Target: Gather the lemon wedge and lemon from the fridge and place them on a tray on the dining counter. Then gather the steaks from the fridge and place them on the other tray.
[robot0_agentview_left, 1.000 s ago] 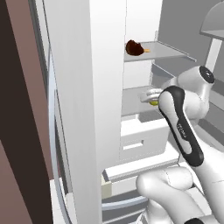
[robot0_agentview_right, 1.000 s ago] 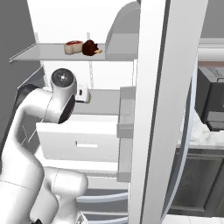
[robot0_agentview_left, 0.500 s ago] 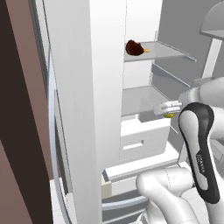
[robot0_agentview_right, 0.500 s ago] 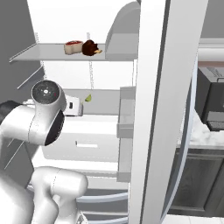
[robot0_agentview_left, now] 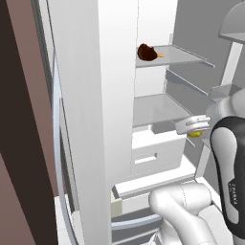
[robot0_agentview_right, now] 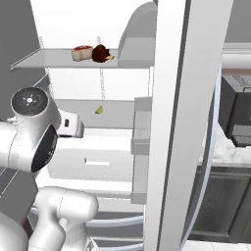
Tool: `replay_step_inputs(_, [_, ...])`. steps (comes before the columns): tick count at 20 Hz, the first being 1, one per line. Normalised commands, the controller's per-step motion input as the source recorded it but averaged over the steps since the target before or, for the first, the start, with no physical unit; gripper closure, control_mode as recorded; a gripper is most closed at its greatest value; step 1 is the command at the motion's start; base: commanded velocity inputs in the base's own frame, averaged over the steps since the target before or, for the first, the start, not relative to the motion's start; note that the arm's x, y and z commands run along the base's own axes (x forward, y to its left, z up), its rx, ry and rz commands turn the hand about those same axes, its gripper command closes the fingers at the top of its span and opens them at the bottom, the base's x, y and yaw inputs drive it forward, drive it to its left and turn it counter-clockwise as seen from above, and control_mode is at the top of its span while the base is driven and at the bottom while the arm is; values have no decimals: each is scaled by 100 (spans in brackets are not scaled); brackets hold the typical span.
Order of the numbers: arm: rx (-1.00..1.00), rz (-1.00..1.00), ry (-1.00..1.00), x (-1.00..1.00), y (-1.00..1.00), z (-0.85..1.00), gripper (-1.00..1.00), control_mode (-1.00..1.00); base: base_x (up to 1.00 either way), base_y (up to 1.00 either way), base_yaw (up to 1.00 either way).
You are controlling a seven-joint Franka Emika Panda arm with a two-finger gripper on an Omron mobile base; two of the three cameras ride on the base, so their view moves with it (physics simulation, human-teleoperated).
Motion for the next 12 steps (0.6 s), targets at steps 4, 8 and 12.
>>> replay_step_inputs(4, [0,0,2,0,0,0,100,-100,0,0,0])
replay_step_inputs(8, [0,0,-1,-25,0,-1,100,-100,0,0,0])
replay_step_inputs(12, [0,0,0,-16,0,-2,100,100,-58,0,-5])
